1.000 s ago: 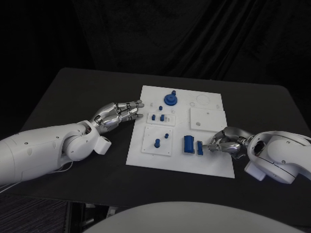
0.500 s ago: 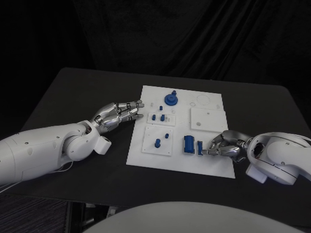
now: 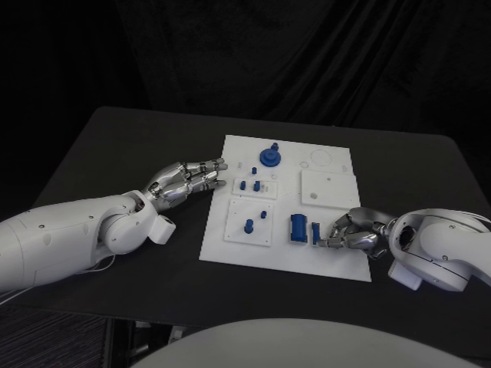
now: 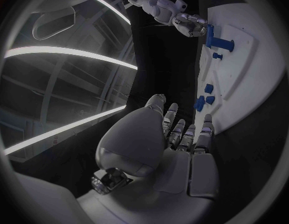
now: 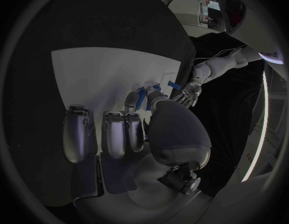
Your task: Assemble the parts on the task board
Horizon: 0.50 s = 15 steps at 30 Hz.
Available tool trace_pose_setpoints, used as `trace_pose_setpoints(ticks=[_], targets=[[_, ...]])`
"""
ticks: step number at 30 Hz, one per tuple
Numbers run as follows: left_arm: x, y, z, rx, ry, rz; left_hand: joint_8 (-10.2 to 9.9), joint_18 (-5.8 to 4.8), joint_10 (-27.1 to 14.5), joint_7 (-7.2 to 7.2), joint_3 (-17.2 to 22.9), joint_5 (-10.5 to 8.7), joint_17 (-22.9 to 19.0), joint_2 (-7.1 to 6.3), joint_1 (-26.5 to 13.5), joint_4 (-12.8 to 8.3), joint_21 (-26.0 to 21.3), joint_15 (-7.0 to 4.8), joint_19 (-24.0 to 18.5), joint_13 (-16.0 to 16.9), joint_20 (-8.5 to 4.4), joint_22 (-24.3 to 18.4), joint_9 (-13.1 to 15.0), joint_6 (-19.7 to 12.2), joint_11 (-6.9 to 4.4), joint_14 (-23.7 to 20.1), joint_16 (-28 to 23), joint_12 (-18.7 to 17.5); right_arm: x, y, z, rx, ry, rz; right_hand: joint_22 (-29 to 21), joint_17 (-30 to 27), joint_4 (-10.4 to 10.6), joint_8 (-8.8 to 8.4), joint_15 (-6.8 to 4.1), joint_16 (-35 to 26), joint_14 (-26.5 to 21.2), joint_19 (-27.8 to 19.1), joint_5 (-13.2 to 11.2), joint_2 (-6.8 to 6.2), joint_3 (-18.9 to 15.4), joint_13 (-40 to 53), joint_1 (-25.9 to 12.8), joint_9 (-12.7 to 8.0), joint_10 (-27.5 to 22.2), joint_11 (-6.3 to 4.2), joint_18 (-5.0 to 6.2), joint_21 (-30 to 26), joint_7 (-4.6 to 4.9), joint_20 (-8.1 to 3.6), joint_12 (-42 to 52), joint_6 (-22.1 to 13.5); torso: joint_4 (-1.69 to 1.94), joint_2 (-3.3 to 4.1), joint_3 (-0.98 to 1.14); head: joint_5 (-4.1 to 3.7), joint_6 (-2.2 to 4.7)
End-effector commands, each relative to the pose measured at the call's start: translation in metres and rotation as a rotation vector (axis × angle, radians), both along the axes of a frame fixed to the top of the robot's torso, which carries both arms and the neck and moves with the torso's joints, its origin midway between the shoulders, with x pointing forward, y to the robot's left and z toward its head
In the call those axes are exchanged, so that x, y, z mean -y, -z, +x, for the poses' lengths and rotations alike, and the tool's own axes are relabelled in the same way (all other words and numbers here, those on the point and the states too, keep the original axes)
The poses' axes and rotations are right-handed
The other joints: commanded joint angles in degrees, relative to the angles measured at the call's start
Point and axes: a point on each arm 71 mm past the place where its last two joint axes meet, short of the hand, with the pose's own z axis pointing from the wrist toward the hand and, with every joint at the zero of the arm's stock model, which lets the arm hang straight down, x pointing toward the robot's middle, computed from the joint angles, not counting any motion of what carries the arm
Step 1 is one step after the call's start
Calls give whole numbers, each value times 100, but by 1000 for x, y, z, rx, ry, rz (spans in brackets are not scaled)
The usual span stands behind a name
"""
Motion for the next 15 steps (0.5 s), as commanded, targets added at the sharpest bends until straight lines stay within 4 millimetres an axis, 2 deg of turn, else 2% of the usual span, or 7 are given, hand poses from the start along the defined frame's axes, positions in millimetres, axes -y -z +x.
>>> trace_pose_setpoints(ticks=[1, 9, 15], targets=[[2, 0, -1, 1, 11, -17, 28, -91, 4, 28, 34, -19, 4, -15, -49, -13, -1, 38, 49, 9, -3, -9, 3, 1, 20, 11, 30, 31, 1, 2, -1, -14, -1, -19, 1239, 1319, 23, 57, -48, 17, 566, 209, 2, -37, -19, 1510, -21, 29, 597, -37, 67, -14, -19, -32, 36, 14, -2, 1, 0, 9, -1], [2, 0, -1, 1, 12, -17, 28, -91, 4, 28, 34, -19, 4, -15, -49, -13, -1, 38, 49, 9, -3, -9, 3, 1, 20, 11, 30, 31, 2, 4, 1, -17, 7, -29, 1237, 1324, 25, 160, -59, 19, 567, 207, 9, 14, 5, 1510, 62, 118, 597, -52, 68, -19, -40, -40, 36, 104, -1, 3, 0, -5, -1], [2, 0, -1, 0, 14, -18, 28, -91, 4, 28, 34, -19, 4, -15, -49, -13, -1, 38, 49, 9, -3, -9, 3, 1, 20, 11, 30, 31, 2, 5, 3, -20, 15, -40, 1241, 1334, 3, 397, -78, 23, 570, 212, 9, 80, 41, 1510, 192, 302, 597, -77, 66, -10, -69, -56, 36, 356, 2, 1, -1, -10, -1]])
